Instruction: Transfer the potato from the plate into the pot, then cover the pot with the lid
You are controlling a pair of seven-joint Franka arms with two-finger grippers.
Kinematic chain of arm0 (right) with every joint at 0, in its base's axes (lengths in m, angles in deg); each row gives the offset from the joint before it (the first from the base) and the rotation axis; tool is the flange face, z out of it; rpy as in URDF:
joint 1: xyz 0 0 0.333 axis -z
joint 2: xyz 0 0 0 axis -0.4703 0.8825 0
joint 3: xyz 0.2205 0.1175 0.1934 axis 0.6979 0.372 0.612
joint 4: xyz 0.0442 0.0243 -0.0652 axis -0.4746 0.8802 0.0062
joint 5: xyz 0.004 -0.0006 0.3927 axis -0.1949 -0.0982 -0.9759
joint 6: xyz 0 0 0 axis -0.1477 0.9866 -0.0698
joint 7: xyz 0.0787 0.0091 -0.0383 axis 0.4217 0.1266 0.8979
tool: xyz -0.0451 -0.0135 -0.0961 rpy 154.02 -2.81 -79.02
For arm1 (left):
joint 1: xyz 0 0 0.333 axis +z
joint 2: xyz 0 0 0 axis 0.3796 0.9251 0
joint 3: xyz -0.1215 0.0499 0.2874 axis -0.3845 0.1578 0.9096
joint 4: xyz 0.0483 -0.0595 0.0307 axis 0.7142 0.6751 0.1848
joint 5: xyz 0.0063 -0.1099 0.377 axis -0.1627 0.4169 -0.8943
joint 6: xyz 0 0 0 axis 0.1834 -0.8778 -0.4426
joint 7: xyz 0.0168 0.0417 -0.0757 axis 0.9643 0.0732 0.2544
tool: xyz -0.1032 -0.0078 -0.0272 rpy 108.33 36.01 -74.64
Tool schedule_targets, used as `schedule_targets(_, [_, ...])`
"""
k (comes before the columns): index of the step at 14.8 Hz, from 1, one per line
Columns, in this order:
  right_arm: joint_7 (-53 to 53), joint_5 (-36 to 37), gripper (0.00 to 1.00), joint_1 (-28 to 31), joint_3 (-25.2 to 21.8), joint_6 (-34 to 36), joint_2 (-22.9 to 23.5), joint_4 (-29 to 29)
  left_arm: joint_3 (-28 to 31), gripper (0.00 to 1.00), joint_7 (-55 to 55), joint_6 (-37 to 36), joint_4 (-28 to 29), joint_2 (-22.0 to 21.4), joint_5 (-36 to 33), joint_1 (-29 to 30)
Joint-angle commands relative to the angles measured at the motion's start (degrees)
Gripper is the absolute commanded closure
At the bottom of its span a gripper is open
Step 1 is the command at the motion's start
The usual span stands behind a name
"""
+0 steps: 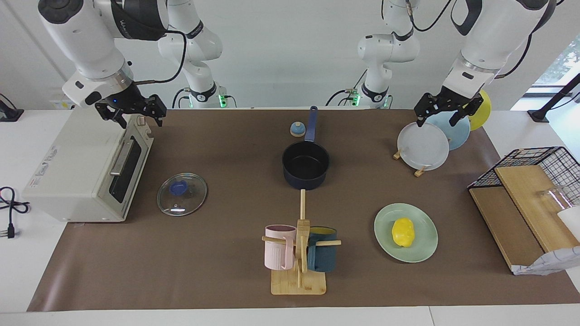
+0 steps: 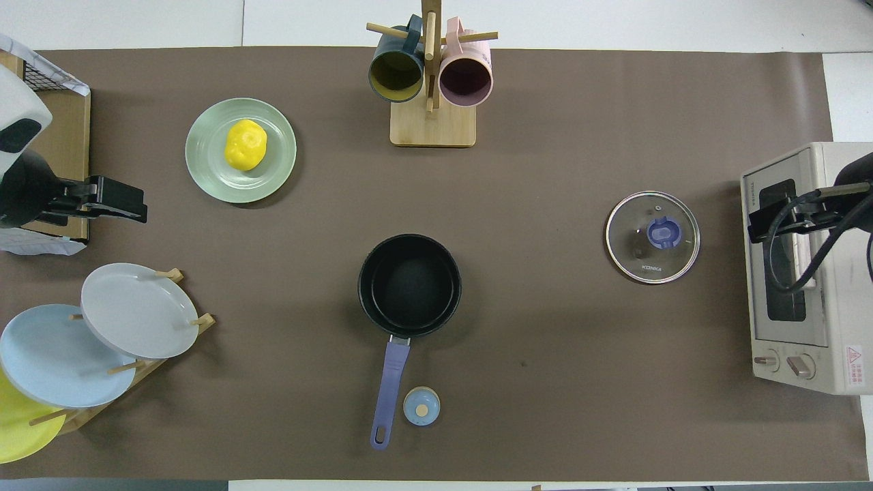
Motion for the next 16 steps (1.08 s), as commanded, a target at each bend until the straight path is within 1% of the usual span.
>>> schedule_targets(1, [-0.55,-1.37,0.00,0.30,0.70,-1.48,-0.28,-0.14,0.11,0.00,-0.23,0.95,0.91,-1.06,0.68,0.16])
schedule_targets(5, [-0.54,-1.37,0.00,0.30,0.70,-1.58,-0.28,-0.14,0.11,0.00,-0.23,1.38,1.09,-1.06,1.11,0.16])
schedule_targets(10, [-0.54,-1.46,0.00,-0.58,0.79,-2.54,-0.28,0.38,0.11,0.00,-0.14,4.55,1.44,-0.44,1.99,0.07])
schedule_targets(13, [-0.28,-1.46,0.00,-0.49,0.70,-6.66,-1.33,3.97,-0.15,0.00,-0.14,7.09,0.91,2.63,1.99,-0.63])
schedule_targets(16, [-0.10,-1.46,0.00,-0.58,0.70,-11.84,-2.21,9.33,-0.50,0.00,-0.32,9.29,0.74,6.14,1.64,-0.72])
